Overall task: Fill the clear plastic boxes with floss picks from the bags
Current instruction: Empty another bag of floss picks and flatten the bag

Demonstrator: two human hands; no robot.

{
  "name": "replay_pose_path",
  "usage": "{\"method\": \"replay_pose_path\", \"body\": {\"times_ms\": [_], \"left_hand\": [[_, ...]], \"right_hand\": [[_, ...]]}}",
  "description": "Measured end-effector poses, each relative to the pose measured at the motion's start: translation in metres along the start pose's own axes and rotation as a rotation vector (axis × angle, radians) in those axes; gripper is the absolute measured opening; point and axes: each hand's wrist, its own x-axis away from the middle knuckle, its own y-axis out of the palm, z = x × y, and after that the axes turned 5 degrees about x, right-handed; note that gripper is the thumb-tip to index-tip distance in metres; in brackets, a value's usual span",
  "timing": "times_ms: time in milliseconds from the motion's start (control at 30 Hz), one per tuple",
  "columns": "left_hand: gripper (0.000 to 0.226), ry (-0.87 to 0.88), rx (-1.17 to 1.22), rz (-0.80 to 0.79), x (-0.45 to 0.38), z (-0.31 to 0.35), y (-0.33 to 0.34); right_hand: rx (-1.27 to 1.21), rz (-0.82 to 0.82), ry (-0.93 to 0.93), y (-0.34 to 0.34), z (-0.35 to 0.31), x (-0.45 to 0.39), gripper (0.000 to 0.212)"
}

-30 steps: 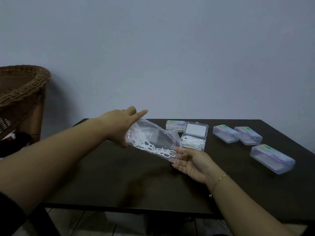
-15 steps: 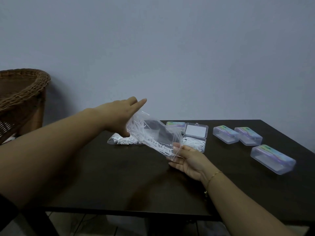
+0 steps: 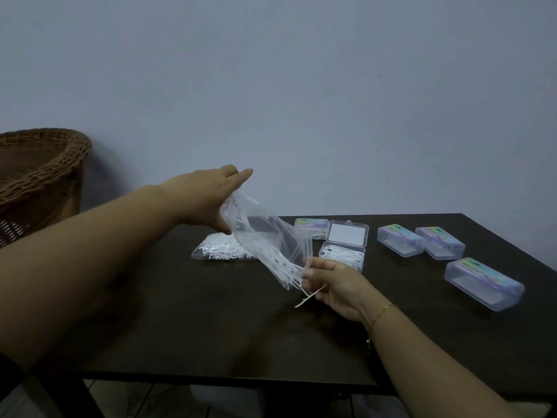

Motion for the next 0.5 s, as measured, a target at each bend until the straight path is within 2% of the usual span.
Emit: {"method": "replay_pose_path", "body": {"times_ms": [133, 300, 500], "left_hand": [[0.118, 0.008, -0.033, -0.029, -0.0004, 0.0036, -0.0011], [0.118, 0.042, -0.071, -0.019, -0.0028, 0.0021, 0.0007], [0.114, 0.06, -0.049, -0.005, -0.0043, -0.0014, -0.0057]], "right_hand": [[0.135, 0.096, -0.056, 0.0048, 0.0031, -0.0004, 0.028], [0.391, 0.225, -0.15, 0.004, 0.004, 0.0005, 0.023], [0.679, 0.222, -0.177, 0.0065, 0.0097, -0.0011, 0.033]]}}
